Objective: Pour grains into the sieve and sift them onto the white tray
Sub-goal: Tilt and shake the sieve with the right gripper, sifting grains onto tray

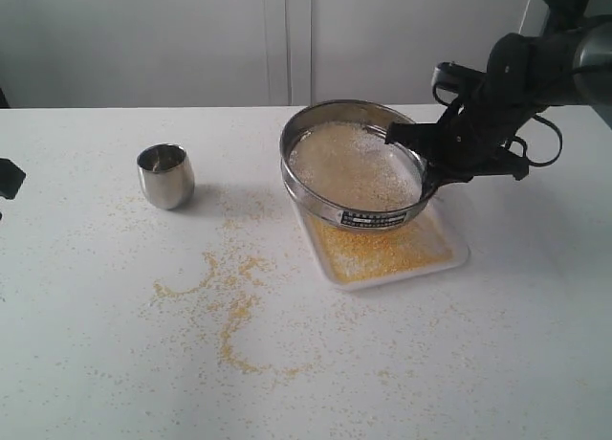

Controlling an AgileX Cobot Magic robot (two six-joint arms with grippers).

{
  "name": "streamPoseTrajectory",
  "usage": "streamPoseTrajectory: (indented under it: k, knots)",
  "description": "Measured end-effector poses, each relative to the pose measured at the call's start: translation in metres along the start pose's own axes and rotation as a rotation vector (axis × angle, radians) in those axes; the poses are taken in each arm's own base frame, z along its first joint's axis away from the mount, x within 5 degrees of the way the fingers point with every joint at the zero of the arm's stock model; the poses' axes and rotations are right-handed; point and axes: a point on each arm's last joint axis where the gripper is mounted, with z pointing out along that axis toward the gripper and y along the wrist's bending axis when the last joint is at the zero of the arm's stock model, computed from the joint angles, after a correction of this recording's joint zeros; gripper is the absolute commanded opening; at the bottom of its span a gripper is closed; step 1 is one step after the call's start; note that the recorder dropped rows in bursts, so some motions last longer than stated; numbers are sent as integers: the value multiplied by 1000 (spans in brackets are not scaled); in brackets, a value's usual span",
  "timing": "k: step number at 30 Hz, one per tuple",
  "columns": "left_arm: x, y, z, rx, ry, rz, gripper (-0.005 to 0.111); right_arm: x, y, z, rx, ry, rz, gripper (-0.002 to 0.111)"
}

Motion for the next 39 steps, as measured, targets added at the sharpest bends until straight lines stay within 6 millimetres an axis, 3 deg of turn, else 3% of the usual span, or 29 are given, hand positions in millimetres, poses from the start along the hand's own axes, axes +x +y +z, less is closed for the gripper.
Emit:
streamPoseTrajectory:
  k: [3,6,10,14,19,21,25,31,36,39]
  knots:
    - [0,0,0,0,0,0,0,13,-6,-12,72,155,-60,0]
    - [0,0,0,0,0,0,0,-6,1,-4,2,-53,-31,0]
    - [0,0,0,0,0,0,0,1,-2,-25,56,80,-66,0]
    - [0,0,0,0,0,0,0,-16,4,-19,-20,-132,-6,0]
    - [0,0,0,0,0,0,0,-4,-6,-33,81,42,-54,0]
    - [0,0,0,0,0,0,0,1,-10,-29,99,40,-41,0]
    - [0,0,0,0,0,0,0,-11,-7,-10,25,-147,9,0]
    - [0,0,0,0,0,0,0,7,-18,-15,128,54,8,0]
    - [0,0,0,0,0,0,0,-4,-13,2,34,-124,76,0]
    - [0,0,0,0,0,0,0,2,-14,-6,77,-27,80,0]
